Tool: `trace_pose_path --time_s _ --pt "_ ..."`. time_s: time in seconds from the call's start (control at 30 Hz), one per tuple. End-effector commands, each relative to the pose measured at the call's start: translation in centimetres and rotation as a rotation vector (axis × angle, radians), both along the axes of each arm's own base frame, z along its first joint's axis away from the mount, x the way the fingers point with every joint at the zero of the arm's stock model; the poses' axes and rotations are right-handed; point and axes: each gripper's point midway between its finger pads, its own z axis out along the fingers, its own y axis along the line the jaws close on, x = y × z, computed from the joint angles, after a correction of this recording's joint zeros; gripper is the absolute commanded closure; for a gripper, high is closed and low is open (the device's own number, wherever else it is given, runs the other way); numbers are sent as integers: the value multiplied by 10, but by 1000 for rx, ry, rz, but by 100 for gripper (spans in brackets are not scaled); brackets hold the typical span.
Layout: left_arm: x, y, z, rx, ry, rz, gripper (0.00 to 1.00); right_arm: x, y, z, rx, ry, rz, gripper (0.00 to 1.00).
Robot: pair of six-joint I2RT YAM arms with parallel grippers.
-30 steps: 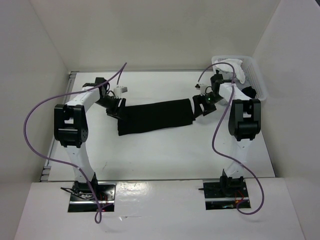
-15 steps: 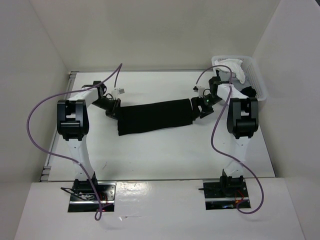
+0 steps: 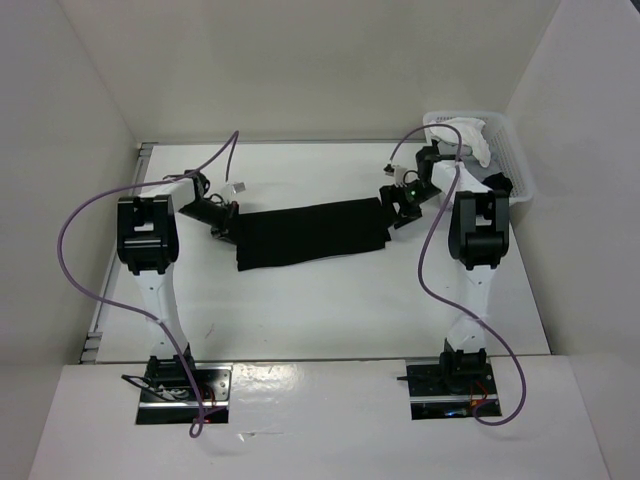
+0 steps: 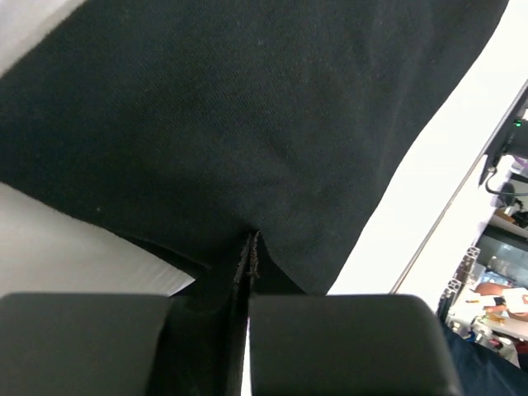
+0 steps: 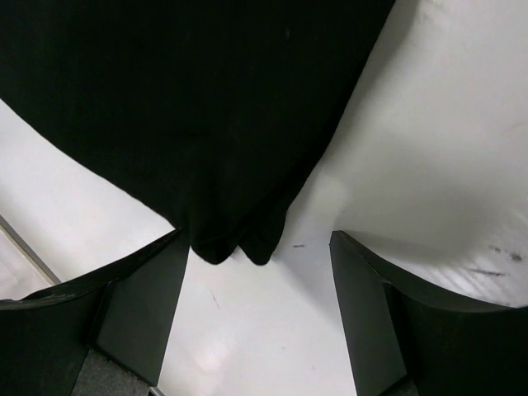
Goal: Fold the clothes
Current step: Fold the tank top
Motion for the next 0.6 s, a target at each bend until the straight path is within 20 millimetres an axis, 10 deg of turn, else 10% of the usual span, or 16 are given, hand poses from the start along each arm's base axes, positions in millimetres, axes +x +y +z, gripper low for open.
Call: trace_pose_path --time_s 0.0,0.57 --pt "7 -1 -7 -35 -33 -28 100 1 2 -20 -3 40 29 22" --pt "-7 3 -7 -59 1 -5 100 -22 27 -54 82 173 49 23"
